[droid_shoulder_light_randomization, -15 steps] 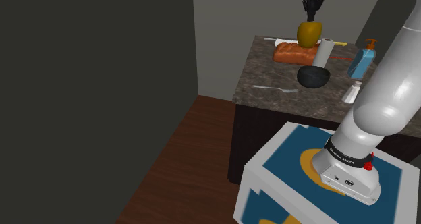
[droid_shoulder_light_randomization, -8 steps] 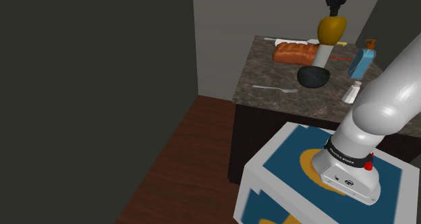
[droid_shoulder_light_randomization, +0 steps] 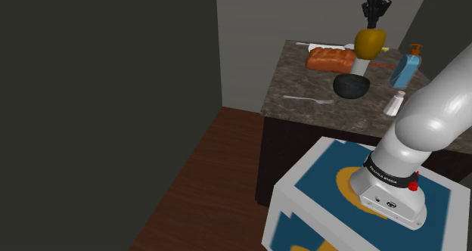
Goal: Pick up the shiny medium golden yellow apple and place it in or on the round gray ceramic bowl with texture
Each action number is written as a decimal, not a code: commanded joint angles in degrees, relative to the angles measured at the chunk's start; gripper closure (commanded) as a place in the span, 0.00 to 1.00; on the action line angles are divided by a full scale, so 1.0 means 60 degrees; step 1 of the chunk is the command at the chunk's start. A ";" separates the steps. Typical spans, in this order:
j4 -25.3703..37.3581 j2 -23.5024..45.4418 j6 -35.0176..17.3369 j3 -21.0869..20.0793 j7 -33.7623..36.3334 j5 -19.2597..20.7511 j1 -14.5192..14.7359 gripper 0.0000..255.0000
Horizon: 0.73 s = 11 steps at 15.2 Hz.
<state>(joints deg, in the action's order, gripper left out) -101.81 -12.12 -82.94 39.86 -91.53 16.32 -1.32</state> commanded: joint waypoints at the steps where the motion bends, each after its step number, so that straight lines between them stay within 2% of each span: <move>1: -0.0341 -0.0101 -0.0256 -0.0005 0.0077 0.0053 -0.0017 1.00; 11: -0.1717 -0.0234 -0.1503 0.0092 0.0325 0.0165 -0.0078 1.00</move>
<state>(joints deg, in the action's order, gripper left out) -111.01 -13.26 -91.08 40.42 -89.86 17.15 -1.73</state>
